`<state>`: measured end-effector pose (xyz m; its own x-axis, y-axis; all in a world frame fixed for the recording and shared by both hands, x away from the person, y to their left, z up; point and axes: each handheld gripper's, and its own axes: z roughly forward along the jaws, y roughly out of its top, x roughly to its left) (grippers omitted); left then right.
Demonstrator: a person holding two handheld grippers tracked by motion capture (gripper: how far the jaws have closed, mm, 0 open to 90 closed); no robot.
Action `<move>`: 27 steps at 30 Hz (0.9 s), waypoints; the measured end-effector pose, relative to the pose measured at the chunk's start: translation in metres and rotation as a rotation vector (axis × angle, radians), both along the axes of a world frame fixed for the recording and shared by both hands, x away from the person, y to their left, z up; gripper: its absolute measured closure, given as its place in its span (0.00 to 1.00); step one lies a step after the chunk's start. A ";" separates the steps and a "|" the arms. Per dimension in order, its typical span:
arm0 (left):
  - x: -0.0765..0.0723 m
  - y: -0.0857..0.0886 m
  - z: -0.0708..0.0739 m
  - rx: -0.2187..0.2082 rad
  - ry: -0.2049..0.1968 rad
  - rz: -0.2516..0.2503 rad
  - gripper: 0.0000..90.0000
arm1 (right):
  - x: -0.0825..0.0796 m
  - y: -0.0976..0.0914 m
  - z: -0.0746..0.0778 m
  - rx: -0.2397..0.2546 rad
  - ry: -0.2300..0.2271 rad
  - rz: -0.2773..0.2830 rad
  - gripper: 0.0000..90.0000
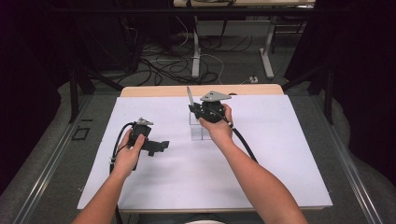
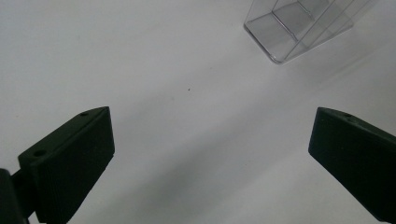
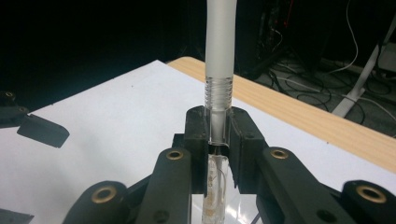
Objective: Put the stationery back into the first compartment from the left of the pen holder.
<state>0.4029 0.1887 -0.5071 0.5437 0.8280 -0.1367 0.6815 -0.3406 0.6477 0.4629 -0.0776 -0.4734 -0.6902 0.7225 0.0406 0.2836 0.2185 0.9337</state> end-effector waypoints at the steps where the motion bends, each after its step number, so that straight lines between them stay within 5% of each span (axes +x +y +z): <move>1: 0.000 0.000 0.000 0.002 -0.001 0.002 0.00 | 0.000 0.001 -0.001 0.002 -0.003 0.000 0.88; 20: 0.000 0.000 -0.001 0.008 -0.005 -0.001 0.00 | -0.002 -0.002 -0.008 -0.032 0.087 -0.004 0.87; 27: 0.000 0.000 0.000 0.004 -0.001 0.005 0.00 | -0.007 -0.008 0.000 -0.026 0.068 -0.016 0.71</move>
